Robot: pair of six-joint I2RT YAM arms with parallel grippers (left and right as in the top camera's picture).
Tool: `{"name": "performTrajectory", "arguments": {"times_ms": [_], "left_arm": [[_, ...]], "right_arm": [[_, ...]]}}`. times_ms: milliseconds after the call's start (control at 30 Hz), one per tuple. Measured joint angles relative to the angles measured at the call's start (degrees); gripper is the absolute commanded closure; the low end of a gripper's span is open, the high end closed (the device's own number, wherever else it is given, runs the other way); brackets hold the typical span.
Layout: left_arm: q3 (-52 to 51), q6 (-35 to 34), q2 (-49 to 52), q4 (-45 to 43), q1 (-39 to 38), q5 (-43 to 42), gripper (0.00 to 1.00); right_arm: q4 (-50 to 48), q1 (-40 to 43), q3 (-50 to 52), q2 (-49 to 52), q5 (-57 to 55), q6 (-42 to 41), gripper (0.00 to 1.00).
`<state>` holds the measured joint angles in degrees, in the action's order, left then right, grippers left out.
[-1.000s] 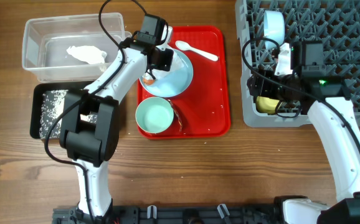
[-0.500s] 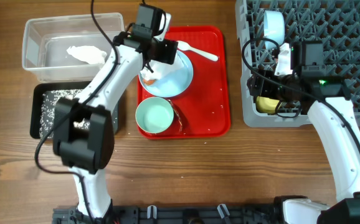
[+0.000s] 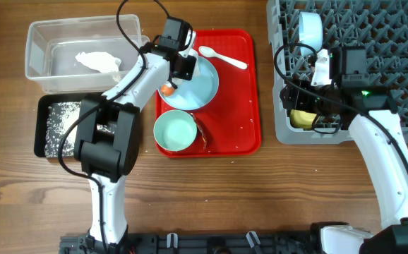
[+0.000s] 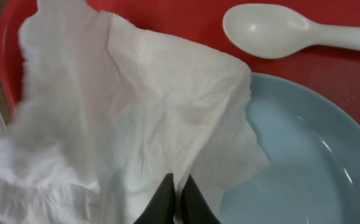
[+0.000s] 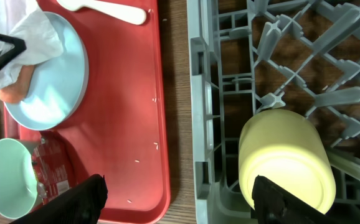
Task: Sort waste into correct bins and load items into the dishwasher rack
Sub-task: 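Grasp the second white tissue on the blue plate and drop it in the bin, then grasp the orange carrot on the blue plate and drop it on the black tray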
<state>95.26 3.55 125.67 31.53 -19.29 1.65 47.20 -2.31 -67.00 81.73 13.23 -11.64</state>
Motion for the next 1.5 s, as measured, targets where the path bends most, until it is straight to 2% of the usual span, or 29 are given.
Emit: {"name": "performTrajectory", "arguments": {"times_ms": [133, 333, 433, 567, 600, 633, 667, 700, 833, 1000, 1100, 1267, 1367, 1500], "left_arm": [[-0.1, -0.8, -3.3, 1.9, -0.7, 0.0, 0.96], [0.0, -2.7, -18.3, 7.1, 0.2, 0.8, 0.96], [0.0, -3.5, -23.6, 7.3, 4.7, 3.7, 0.96], [0.0, -3.7, -22.9, 6.5, 13.4, 6.3, 0.95], [0.0, -3.7, -21.6, 6.4, 16.0, 6.8, 0.73], [0.0, -3.7, -19.8, 6.2, 18.2, 7.1, 0.33], [0.0, -3.5, -18.4, 6.0, 19.3, 7.4, 0.15], [0.0, -3.7, -17.0, 5.5, 20.0, 7.5, 0.02], [-0.1, -3.8, -11.7, 3.2, 21.3, 7.5, 0.0], [0.2, -3.9, -11.8, 2.1, 19.5, 7.5, 0.01], [0.5, -2.3, -13.8, 3.4, 15.8, 4.6, 0.03], [1.8, 4.3, -16.0, 7.5, 4.4, -1.1, 0.04], [1.8, 6.3, -13.2, 8.4, 0.5, -2.3, 0.05], [1.8, 7.0, -5.4, 9.0, 0.3, -2.6, 0.07]], "right_arm": [[0.0, 0.0, 0.0, 0.0, 0.0, 0.0, 0.22], [0.2, 0.0, 0.0, 0.0, 0.0, 0.0, 0.21], [0.2, 0.0, 0.0, 0.0, 0.0, 0.0, 0.21], [0.1, 0.0, 0.0, 0.0, 0.0, 0.0, 0.21], [0.1, 0.0, 0.0, 0.0, 0.0, 0.0, 0.21], [0.1, 0.0, 0.0, 0.0, 0.0, 0.0, 0.21], [0.1, 0.0, 0.0, 0.0, 0.0, 0.0, 0.21], [0.2, 0.0, 0.0, 0.0, 0.0, 0.0, 0.21], [0.1, 0.0, 0.0, 0.0, 0.0, 0.0, 0.22], [0.2, 0.0, 0.0, 0.0, 0.0, 0.0, 0.21], [0.2, 0.0, 0.0, 0.0, 0.0, 0.0, 0.21], [0.2, 0.0, 0.0, 0.0, 0.0, 0.0, 0.21], [0.2, 0.0, 0.0, 0.0, 0.0, 0.0, 0.22], [0.2, 0.0, 0.0, 0.0, 0.0, 0.0, 0.21]]}}
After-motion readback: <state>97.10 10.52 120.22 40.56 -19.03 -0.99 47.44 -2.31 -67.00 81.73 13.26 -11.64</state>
